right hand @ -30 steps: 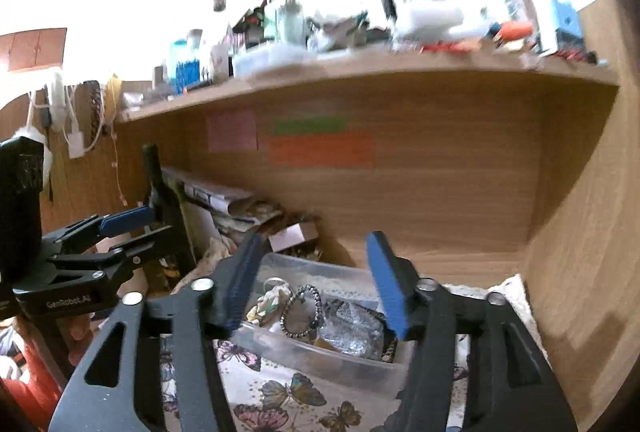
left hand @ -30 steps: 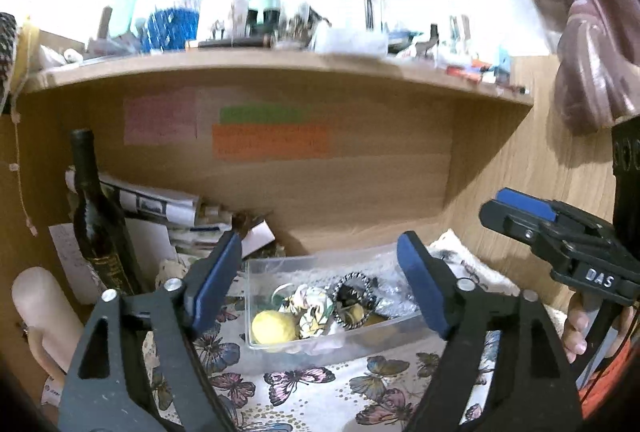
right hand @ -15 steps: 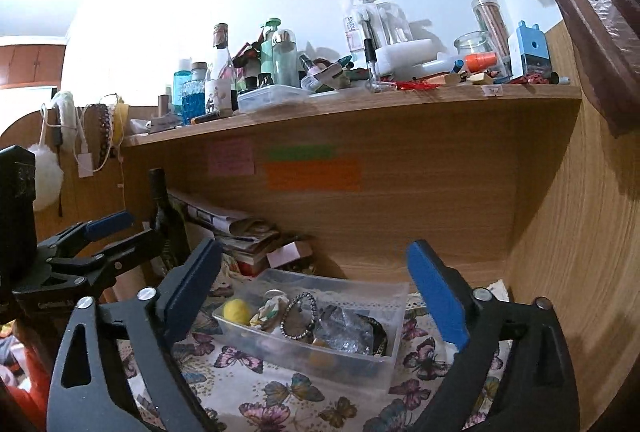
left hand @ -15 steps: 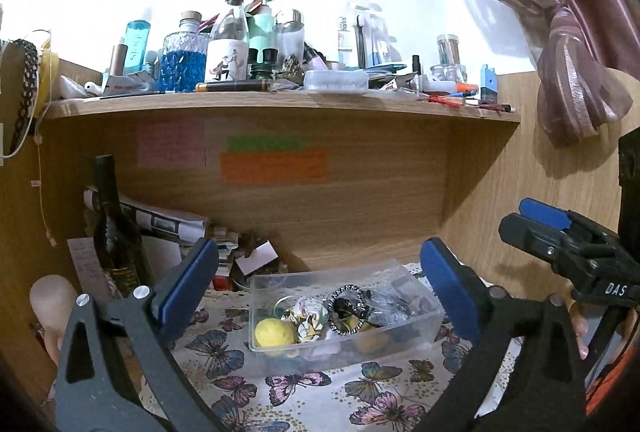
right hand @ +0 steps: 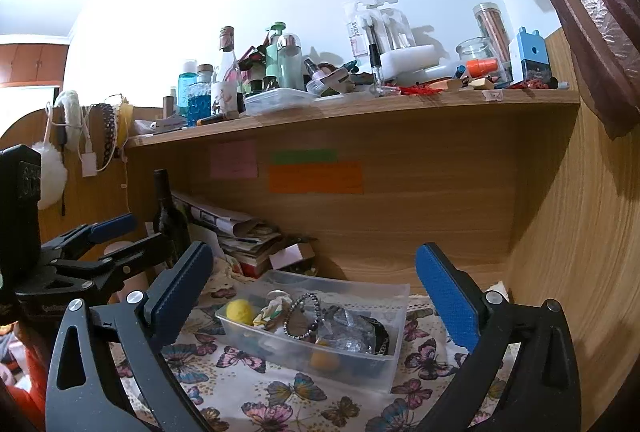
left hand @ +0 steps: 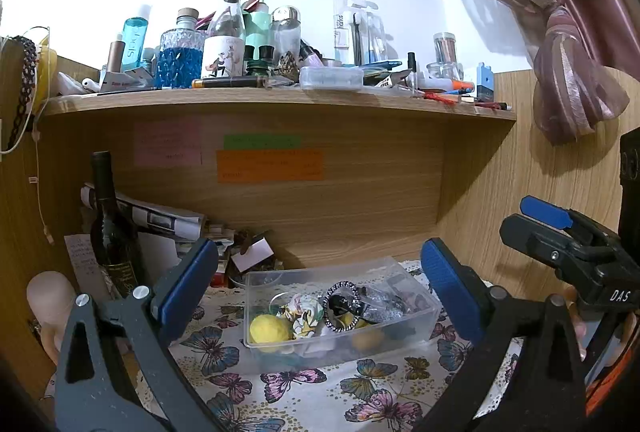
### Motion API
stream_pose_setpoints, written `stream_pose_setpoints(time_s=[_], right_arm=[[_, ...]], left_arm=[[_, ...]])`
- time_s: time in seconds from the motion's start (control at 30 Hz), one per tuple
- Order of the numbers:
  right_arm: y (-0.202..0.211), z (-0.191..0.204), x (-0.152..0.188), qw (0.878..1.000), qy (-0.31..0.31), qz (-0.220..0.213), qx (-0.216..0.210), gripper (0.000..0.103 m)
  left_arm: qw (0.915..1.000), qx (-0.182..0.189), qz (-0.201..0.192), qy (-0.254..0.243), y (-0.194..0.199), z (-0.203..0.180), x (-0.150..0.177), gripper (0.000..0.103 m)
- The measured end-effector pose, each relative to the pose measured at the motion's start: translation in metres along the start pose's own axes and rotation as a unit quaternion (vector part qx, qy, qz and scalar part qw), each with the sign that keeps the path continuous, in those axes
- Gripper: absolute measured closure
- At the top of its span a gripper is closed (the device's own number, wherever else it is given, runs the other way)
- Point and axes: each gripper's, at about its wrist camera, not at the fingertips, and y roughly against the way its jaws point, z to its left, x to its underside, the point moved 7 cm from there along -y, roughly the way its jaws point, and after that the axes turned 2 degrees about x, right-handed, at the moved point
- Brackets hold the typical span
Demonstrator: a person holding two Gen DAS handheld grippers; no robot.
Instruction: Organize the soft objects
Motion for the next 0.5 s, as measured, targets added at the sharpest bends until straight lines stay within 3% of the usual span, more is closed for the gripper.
stream_pose_setpoints(time_s=[0.5], right_arm=[[0.0004, 0.0047, 0.0000, 1.000, 0.005, -0.002, -0.001, 0.000]], left_arm=[[1.0000, 0.003, 0.001, 0.000, -0.0004, -0.0002, 0.0015, 0.000]])
